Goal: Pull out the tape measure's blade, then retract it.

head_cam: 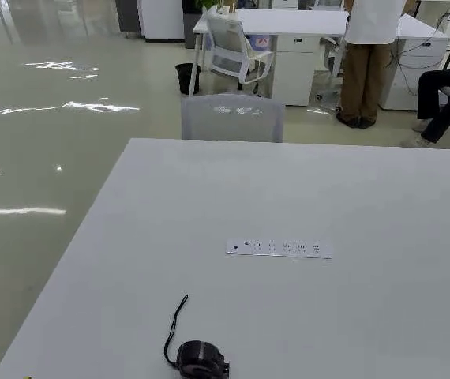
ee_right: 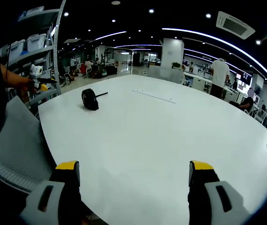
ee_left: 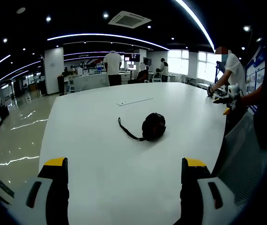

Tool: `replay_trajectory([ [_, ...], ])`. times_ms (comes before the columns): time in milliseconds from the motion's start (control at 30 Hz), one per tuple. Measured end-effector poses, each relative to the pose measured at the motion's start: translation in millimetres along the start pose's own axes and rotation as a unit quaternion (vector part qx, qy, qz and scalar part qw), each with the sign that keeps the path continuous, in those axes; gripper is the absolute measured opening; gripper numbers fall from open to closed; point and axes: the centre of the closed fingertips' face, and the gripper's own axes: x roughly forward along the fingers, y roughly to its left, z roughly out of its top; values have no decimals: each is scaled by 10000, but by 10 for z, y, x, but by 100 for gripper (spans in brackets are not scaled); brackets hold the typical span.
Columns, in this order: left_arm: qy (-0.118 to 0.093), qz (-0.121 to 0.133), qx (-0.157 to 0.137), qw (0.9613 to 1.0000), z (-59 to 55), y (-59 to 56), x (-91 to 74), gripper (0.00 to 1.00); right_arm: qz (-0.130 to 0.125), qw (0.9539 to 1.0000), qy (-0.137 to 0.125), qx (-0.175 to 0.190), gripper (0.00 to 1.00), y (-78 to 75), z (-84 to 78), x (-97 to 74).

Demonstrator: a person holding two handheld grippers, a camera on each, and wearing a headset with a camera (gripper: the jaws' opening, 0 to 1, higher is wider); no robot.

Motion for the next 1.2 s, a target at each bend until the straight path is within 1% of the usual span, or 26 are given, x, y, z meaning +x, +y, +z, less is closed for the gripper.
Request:
replay_trajectory([
  [67,20,-1,3,10000,-48,29,3,99,20,10000,24,27,100,7,-10,3],
  [200,79,-40,50,9999,-96,54,11,99,7,10000,-13,18,100,-18,10,-1],
  [267,98,-64,104,9999,-87,37,15,99,8,10000,-34,57,100,-43,-4,-3],
  [400,118,-68,161,9998,-91,42,15,99,13,10000,-19,32,100,-63,-24,-10],
  [467,108,-64,155,9998,-58,18,9,99,-10,10000,18,47,100,-66,-33,-20],
  [667,98,-23,113,9999,-100,71,4,99,-114,9998,-7,134,100,-108,-31,-41],
  [767,93,-40,145,9998,-59,39,13,99,-110,9999,5,127,100,-109,-42,-41],
  [800,84,-55,152,9998,-41,26,20,99,-98,9999,16,115,100,-103,-42,-41],
  [1033,126,-162,224,9995,-22,-6,94,99,-50,9999,25,84,99,-97,1,-12],
  [1133,160,-226,254,9993,-39,-14,137,99,-28,9999,43,88,99,-106,24,20],
  [1167,140,-259,176,9994,-51,-10,153,99,-20,9999,65,118,99,-111,17,36],
  [1200,141,-255,178,9994,-61,-2,162,99,-5,9999,78,94,98,-101,28,49],
])
